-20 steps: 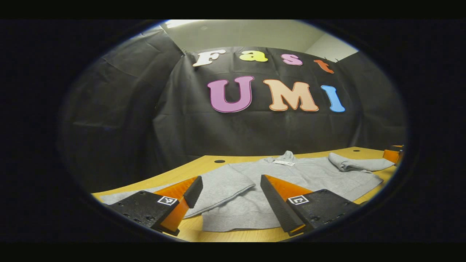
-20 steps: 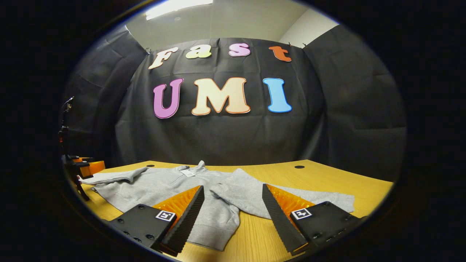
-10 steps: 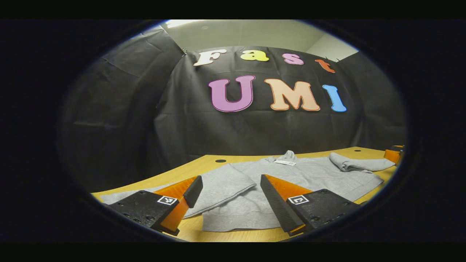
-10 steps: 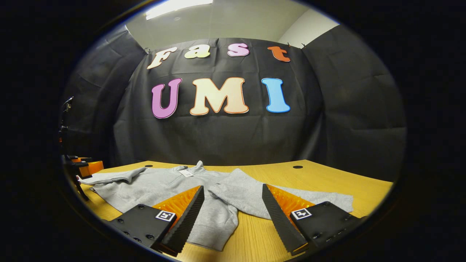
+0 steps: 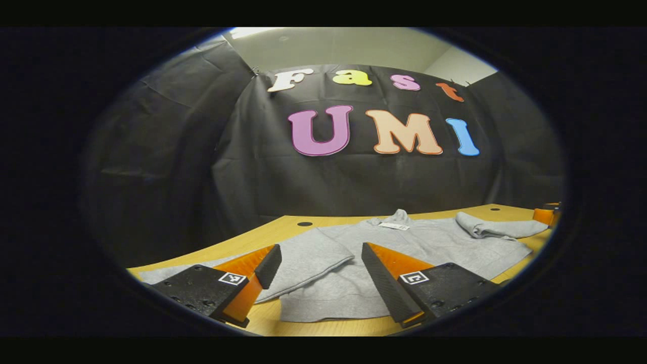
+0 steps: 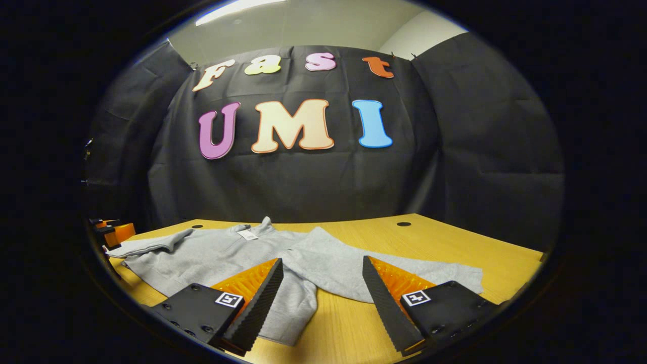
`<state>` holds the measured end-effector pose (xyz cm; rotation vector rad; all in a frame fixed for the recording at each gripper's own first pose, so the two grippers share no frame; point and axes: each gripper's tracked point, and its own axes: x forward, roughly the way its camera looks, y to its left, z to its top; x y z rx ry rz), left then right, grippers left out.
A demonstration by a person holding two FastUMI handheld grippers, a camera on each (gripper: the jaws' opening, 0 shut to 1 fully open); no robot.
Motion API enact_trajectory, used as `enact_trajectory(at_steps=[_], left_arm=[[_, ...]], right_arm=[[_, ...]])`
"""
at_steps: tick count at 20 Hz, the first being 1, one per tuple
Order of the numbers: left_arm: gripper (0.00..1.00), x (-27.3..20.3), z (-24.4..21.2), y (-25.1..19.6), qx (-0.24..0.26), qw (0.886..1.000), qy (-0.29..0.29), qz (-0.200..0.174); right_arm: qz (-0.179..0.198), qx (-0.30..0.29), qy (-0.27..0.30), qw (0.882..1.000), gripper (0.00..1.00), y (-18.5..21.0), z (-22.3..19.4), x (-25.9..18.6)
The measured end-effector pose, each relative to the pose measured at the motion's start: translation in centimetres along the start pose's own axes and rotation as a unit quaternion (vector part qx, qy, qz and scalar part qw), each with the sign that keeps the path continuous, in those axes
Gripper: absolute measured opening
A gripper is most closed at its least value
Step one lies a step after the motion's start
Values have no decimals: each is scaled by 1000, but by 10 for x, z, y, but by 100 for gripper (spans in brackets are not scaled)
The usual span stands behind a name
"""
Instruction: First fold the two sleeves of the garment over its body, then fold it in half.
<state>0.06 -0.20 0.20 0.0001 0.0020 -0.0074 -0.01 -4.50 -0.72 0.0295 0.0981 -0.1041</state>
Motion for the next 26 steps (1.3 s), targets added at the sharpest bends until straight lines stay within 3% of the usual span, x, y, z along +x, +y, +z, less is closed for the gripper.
enact_trajectory(at_steps=[5,7,11,12,13,18,19,20,22,23,24,26], left_arm=[[94,0,1,0,0,1000,0,0],[94,1,0,2,1,1000,0,2],[94,2,0,2,1,1000,0,6],[94,1,-1,2,1,1000,0,6],[94,1,0,2,1,1000,0,6],[94,2,-1,2,0,1000,0,6],[94,2,0,2,0,1000,0,6],[94,2,-1,2,0,1000,0,6],[94,2,-1,2,0,1000,0,6],[94,1,0,2,0,1000,0,6],[94,1,-1,2,0,1000,0,6],[94,1,-1,2,0,1000,0,6]], right_arm=[[-53,31,84,995,98,-82,15,11],[-81,15,143,986,94,-119,1,12],[-108,10,224,969,97,-157,-27,12],[-109,16,239,965,93,-162,-33,13],[-111,21,253,961,98,-166,-42,16],[-113,40,310,943,98,-184,-73,20],[-114,41,317,941,94,-186,-78,21],[-113,44,324,938,98,-187,-81,21],[-115,42,322,939,94,-187,-82,30],[-115,43,325,938,98,-187,-85,31],[-114,40,324,938,93,-187,-85,30],[-107,19,326,939,97,-184,-88,27]])
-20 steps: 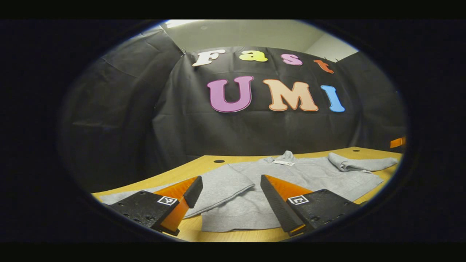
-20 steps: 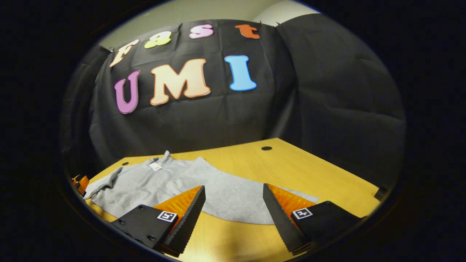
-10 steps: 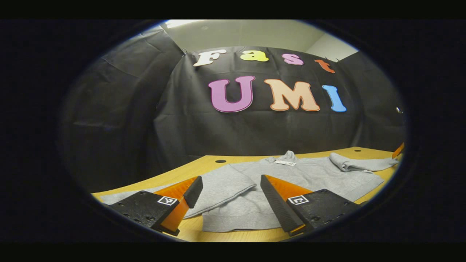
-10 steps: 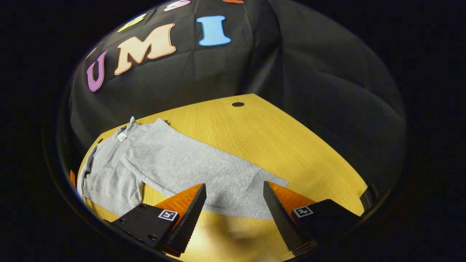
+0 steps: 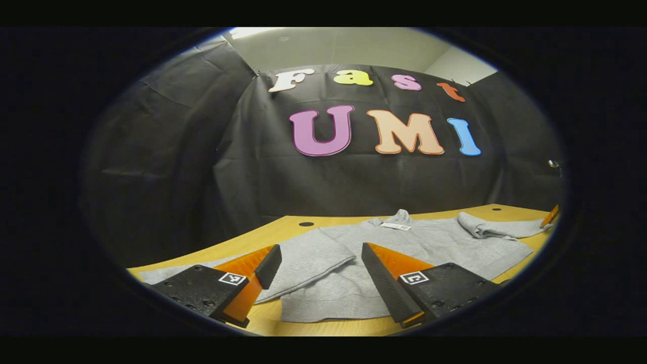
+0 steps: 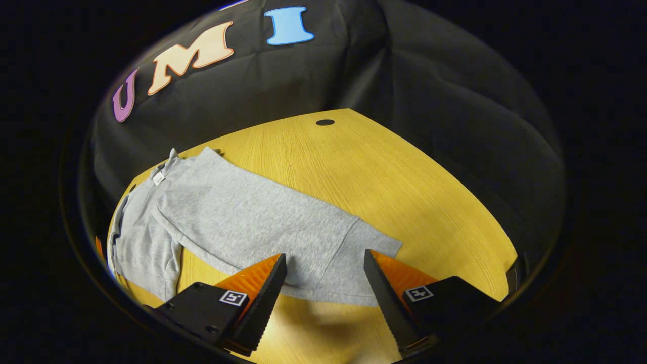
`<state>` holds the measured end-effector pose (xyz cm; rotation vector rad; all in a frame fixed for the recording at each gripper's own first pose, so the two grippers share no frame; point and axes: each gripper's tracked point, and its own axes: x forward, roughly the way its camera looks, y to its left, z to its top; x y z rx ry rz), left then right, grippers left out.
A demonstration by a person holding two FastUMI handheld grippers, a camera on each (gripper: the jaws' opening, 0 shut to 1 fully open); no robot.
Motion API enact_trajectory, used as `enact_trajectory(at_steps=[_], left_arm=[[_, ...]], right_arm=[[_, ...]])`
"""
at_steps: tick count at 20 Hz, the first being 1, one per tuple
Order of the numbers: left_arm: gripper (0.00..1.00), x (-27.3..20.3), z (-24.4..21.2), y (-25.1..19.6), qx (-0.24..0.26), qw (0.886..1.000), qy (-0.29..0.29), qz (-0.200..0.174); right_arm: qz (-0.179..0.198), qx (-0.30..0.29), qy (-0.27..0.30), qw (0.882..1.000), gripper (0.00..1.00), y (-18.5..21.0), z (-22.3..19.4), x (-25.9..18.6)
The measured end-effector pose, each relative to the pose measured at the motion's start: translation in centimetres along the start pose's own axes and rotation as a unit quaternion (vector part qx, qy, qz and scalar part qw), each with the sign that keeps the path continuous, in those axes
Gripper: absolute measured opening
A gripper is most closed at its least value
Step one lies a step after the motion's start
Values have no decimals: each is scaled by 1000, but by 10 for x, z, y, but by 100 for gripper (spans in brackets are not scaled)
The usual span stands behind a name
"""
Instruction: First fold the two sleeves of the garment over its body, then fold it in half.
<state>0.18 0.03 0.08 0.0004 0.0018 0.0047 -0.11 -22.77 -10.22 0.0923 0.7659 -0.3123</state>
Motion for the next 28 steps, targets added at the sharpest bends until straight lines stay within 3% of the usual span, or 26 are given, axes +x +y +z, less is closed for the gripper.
enact_trajectory(at_steps=[1,2,3,5,7,8,9,10,12,16,19,23,28], left_arm=[[94,0,0,0,0,1000,0,0],[94,0,0,0,0,1000,0,0],[94,0,1,0,0,1000,0,0],[94,1,1,0,0,1000,0,0],[94,0,0,0,0,1000,0,0],[94,0,-1,0,0,1000,0,0],[94,0,0,0,0,1000,0,0],[94,0,-1,0,0,1000,0,0],[94,1,-1,0,0,1000,0,0],[94,1,-1,0,0,1000,0,0],[94,2,-1,0,-1,1000,1,0],[94,0,0,0,-1,1000,1,-1],[95,0,0,-2,-1,1000,1,-6]], right_arm=[[-4,-11,-1,1000,97,0,-1,0],[-2,-15,-1,1000,91,1,0,-1],[2,-12,0,1000,93,5,-1,-1],[6,-18,-4,1000,68,9,-2,-1],[17,-23,-3,1000,57,16,-4,-2],[18,-29,-4,999,41,18,-3,-2],[30,-31,0,999,38,24,-6,-3],[31,-32,-3,999,24,25,-4,-3],[37,-22,4,999,17,27,-5,-5],[42,7,15,999,7,29,-5,-5],[49,25,22,998,7,36,-2,-7],[95,37,-5,995,6,73,37,-20],[148,8,-40,988,7,139,93,-28]])
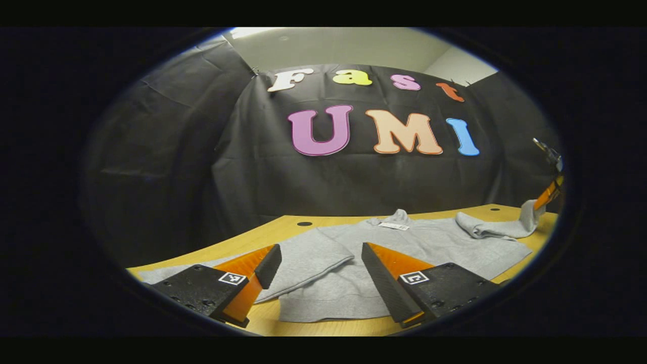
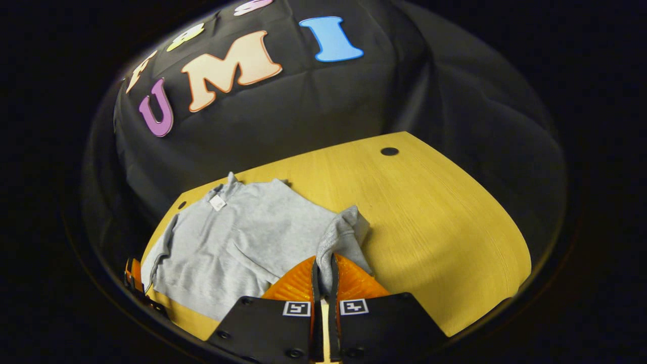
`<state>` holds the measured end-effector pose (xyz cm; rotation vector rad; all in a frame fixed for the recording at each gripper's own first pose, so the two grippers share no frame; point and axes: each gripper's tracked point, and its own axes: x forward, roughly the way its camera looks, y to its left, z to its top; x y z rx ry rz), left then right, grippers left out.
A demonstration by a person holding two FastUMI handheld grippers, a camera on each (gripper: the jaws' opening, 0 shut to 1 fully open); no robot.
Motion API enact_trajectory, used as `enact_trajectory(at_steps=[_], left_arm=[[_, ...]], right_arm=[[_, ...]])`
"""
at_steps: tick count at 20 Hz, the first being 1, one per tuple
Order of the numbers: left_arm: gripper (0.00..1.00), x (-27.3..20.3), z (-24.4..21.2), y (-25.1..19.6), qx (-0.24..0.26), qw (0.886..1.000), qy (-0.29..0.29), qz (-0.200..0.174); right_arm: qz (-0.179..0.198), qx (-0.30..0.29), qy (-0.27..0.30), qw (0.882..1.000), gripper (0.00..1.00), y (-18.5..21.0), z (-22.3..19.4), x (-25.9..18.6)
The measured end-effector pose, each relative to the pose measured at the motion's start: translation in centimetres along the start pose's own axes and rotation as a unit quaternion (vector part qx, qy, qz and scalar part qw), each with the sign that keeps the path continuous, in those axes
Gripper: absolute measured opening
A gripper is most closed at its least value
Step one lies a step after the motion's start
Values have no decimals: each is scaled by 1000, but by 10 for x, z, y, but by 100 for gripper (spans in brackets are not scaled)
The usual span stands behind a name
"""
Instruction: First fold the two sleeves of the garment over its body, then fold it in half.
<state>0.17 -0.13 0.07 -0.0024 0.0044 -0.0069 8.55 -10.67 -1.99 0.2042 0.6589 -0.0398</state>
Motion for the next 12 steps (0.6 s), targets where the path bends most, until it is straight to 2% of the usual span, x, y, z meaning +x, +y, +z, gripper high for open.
enact_trajectory(at_steps=[5,8,12], left_arm=[[94,0,1,0,0,1000,0,0],[94,0,1,0,0,1000,0,-1],[94,0,1,-1,0,1000,1,-3]], right_arm=[[73,-35,-36,996,6,101,49,20],[125,-51,-60,989,6,178,71,34],[185,-63,-57,979,6,266,71,52]])
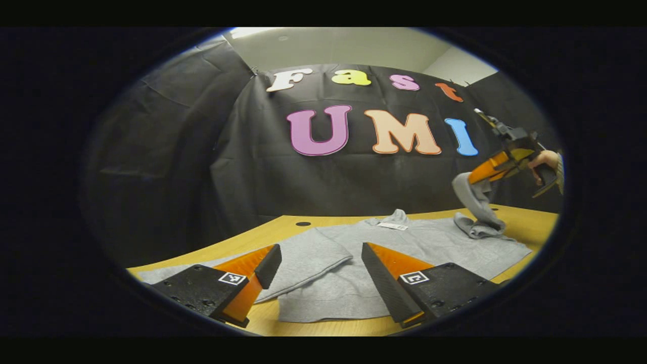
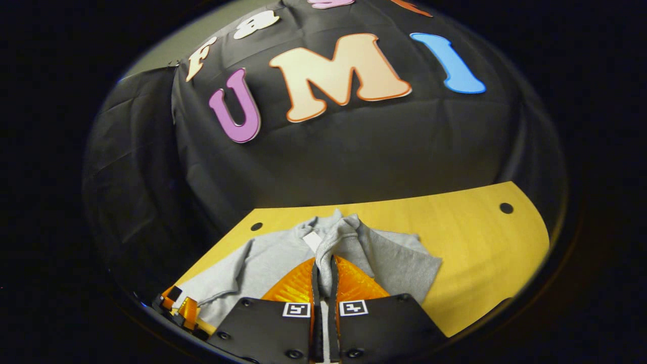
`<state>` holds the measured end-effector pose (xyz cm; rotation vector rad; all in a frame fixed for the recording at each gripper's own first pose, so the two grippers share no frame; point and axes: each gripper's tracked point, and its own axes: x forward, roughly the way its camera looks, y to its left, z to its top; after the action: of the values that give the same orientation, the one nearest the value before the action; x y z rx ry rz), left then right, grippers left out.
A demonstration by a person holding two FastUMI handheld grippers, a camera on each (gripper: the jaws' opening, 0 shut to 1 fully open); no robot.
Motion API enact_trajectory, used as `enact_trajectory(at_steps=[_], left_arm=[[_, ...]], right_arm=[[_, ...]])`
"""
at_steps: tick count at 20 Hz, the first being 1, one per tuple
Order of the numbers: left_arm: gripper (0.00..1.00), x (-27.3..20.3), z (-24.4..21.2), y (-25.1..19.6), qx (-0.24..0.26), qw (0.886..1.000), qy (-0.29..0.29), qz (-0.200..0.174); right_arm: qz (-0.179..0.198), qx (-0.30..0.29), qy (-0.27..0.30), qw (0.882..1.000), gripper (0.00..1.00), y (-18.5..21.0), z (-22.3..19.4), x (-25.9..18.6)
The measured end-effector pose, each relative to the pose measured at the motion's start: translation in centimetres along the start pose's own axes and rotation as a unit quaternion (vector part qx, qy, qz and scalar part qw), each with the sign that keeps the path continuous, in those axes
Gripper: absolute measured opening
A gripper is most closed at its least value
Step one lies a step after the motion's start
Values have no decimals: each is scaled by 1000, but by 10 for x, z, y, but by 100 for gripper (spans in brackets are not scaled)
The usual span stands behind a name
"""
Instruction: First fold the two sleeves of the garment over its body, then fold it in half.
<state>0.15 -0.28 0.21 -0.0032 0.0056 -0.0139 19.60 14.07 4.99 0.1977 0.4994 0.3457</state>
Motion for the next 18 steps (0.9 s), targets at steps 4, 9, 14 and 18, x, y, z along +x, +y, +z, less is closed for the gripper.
enact_trajectory(at_steps=[4,9,14,18], left_arm=[[94,2,-1,-1,0,1000,0,-1],[94,2,-2,-1,0,1000,-1,-2],[94,2,-2,-1,0,1000,-1,-2],[94,3,-2,-1,0,1000,-2,-2]], right_arm=[[46,-6,7,999,6,69,-11,43],[74,6,23,997,6,133,-35,98],[72,13,52,996,6,175,-75,146],[61,22,54,996,7,183,-91,173]])
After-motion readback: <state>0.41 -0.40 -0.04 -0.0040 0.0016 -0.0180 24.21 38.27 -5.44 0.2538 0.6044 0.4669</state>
